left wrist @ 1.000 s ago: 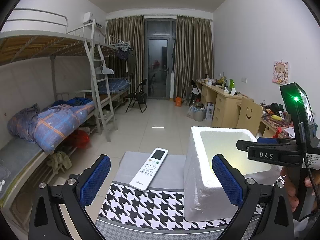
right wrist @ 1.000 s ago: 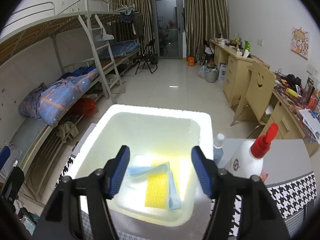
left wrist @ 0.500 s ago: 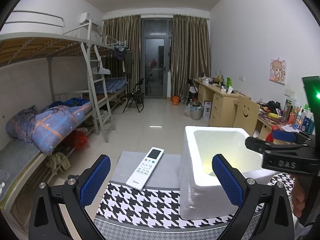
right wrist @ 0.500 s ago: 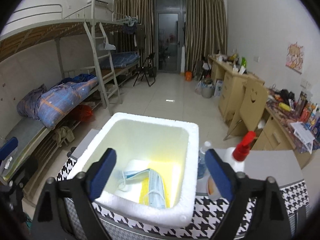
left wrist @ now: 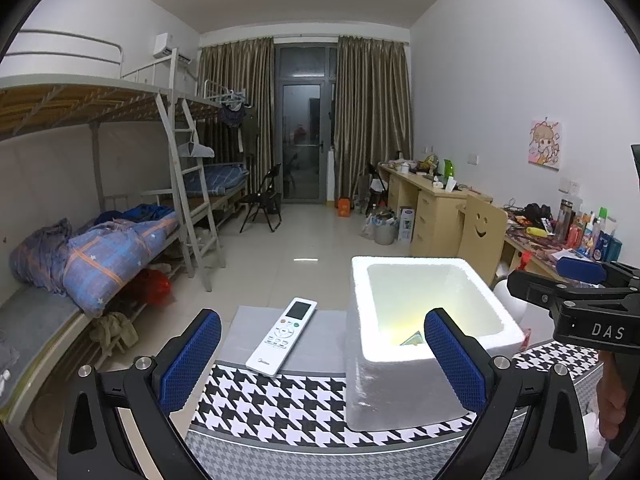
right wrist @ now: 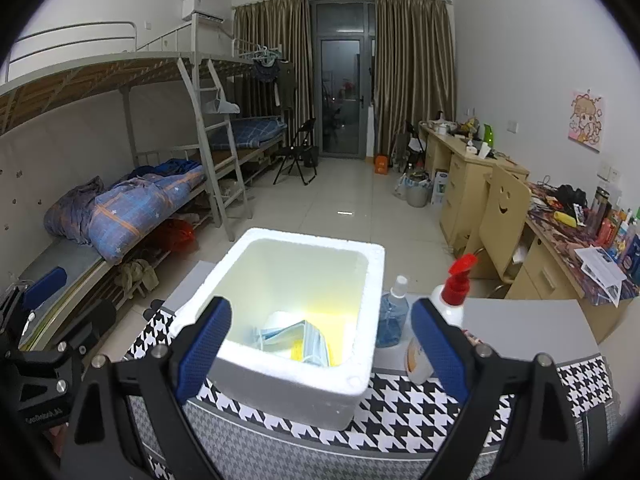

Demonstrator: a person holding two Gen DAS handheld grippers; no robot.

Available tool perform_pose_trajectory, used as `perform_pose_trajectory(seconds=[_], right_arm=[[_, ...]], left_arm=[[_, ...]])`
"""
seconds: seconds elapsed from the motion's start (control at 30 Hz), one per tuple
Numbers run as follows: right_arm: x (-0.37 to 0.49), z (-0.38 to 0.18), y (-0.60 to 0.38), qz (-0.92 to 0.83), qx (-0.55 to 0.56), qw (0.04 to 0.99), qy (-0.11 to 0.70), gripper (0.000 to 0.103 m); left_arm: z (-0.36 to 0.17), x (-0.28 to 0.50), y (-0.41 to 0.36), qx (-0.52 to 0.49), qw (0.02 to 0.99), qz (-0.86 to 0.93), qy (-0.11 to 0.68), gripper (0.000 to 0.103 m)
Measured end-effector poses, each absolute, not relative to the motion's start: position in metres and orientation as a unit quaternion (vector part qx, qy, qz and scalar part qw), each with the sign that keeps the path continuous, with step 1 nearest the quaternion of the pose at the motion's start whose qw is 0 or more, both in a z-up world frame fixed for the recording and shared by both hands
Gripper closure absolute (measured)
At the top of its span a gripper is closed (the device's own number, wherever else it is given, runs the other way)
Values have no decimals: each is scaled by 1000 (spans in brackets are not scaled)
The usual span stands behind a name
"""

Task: Organize soft objects
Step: 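Move both tools back toward the remaining cloth and sock on the table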

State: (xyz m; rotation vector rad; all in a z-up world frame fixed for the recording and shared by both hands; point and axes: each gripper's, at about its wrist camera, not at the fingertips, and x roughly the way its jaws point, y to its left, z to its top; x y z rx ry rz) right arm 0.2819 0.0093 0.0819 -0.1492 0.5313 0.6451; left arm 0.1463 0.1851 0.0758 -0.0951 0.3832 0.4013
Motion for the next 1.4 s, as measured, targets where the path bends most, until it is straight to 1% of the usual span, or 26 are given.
perform_pose_trajectory(seconds=[0.73,1.4], right_arm=[[229,93,-57,322,-43,920,220,9],[202,84,-97,305,-41,932,189,9]], left_arm=[[95,98,124,-18,973,174,154,1],[88,76,84,-24,981,136,136,1]])
